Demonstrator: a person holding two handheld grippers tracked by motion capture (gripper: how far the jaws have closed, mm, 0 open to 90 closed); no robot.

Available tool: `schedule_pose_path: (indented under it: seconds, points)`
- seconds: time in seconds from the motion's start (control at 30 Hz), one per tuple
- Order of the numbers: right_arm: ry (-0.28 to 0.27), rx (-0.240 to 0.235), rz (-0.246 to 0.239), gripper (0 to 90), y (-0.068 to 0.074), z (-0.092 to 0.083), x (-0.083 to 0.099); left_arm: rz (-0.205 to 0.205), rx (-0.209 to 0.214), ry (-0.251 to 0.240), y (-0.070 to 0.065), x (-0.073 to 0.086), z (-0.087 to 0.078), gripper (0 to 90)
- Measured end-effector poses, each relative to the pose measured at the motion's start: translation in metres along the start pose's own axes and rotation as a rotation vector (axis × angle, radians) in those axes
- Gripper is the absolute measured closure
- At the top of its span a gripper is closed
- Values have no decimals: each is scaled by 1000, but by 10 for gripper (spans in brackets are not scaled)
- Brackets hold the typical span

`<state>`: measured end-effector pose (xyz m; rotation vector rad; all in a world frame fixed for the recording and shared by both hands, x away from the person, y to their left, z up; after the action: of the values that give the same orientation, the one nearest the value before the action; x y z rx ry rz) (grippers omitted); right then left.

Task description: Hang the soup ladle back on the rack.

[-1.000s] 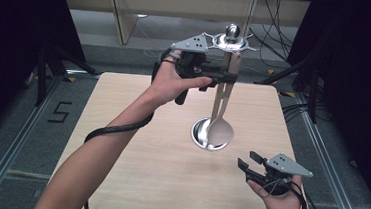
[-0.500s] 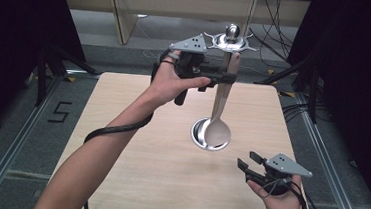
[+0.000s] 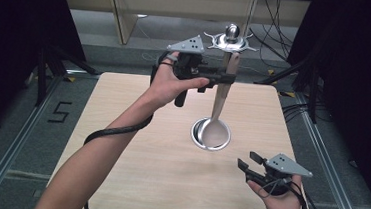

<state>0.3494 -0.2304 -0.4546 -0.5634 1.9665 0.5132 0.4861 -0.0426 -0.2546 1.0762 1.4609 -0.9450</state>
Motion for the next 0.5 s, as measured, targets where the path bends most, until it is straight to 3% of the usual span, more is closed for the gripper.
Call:
schedule_pose_path:
  seconds: [0.1, 0.5]
  points:
    - [-18, -9, -6, 479, -1, 2, -1, -24, -1, -4, -1, 1, -1, 732]
    - [0, -13, -15, 479, -1, 1, 0, -40, -14, -25, 3, 3, -3, 728]
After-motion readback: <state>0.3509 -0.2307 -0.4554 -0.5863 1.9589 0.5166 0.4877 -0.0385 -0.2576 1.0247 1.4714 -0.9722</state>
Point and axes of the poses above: each handheld gripper's, and its own axes: z roughly forward along the jaws, x roughly out of its underside, y roughly to its left, the point moved 6 cm from there along z, roughly forward along the jaws, and after that the axes turned 4 degrees about -x, right-handed, at the moved point
